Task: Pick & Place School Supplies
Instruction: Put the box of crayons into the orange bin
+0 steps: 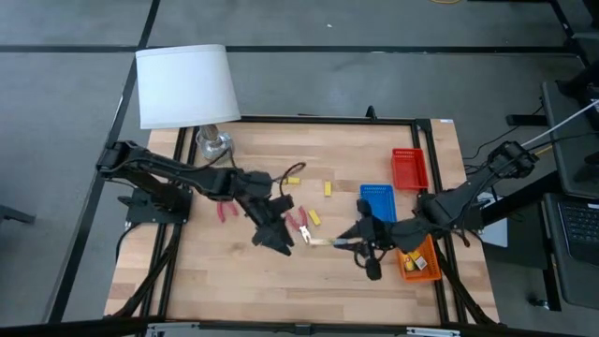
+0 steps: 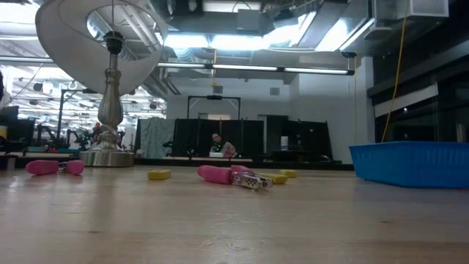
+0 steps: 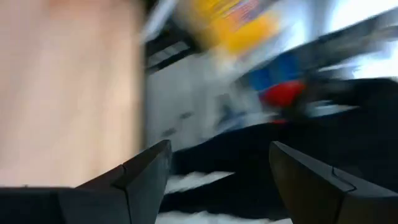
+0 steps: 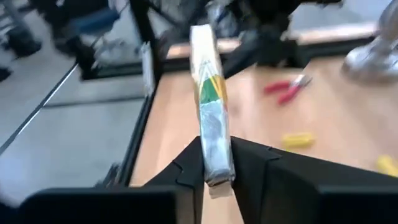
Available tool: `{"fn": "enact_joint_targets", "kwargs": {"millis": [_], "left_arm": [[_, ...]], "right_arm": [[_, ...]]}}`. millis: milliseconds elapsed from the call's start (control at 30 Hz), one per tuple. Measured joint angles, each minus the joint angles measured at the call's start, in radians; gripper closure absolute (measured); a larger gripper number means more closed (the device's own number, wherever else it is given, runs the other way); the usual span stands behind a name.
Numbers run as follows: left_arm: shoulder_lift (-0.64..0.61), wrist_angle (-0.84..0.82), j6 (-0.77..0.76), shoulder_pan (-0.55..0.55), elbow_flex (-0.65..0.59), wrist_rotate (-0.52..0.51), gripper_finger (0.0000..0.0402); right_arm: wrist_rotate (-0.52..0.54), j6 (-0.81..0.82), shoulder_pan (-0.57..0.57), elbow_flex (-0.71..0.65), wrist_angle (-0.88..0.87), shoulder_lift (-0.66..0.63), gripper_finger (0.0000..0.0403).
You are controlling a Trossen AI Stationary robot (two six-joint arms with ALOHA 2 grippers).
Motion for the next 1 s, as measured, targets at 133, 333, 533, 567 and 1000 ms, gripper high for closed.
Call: {"fn": "enact_joint_targets", "kwargs": {"millis": [133,333,533,567,1000], "left_arm": [[-0.017,-0.146,0.074,-0.078,0.000,-0.166,0.0133],[-0.025,-0.291,0.066,-0.228,0.000,-0.494,0.0133],[-0.026,-0.383,-0.022,-0.343,0.000,-0.735,0.0132],[-0.026,-0.384,-0.033,-0.362,0.000,-0.776,0.0132],[-0.026,-0.380,-0.075,-0.424,0.000,-0.983,0.0132]], "right_arm": [[-0.048,0.148,0.055,0.000,-0.141,0.000,0.0365],[-0.076,0.447,0.186,0.000,-0.376,0.000,0.0356],[-0.165,0.768,0.307,0.000,-0.622,0.000,0.0359],[-0.181,0.840,0.327,0.000,-0.683,0.000,0.0359],[-0.349,1.568,0.523,0.000,-1.093,0.000,0.0360]]}}
